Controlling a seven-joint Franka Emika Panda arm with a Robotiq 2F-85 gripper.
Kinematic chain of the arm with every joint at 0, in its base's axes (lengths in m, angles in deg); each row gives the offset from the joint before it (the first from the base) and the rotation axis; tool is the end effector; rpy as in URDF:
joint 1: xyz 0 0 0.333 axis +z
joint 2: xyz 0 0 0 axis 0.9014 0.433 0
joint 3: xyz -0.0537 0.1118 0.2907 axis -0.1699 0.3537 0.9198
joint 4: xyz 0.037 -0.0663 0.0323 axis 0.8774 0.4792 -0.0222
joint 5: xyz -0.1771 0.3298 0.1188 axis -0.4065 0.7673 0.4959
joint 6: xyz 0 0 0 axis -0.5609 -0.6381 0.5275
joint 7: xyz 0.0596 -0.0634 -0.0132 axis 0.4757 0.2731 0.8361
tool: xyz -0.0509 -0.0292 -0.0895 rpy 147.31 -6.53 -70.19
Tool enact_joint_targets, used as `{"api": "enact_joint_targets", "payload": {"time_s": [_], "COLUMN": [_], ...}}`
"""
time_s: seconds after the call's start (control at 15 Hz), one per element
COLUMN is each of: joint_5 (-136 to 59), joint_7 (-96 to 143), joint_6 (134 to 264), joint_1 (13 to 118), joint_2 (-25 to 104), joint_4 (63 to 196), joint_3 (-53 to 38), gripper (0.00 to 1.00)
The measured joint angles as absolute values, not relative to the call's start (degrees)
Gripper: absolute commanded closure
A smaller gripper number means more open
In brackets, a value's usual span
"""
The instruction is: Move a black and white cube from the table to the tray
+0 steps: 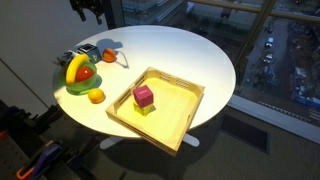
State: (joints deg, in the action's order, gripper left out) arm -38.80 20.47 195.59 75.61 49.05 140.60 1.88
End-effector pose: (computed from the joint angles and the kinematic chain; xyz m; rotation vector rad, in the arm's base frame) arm 0.6280 0.1788 0.2981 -3.1211 -0.2807 -0.0500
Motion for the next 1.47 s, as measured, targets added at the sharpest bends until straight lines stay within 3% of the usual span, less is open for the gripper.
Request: {"api": "enact_joint_targets", "payload": {"time_s": [1.47], "joint_5": [-35.8], "joint_7": [20.4], "joint_6": [197.4], "joint_1": [76.7], "joint_2": [52.5], "joint_4": [144.0], "joint_3": [4.8], "gripper": [0.00]}}
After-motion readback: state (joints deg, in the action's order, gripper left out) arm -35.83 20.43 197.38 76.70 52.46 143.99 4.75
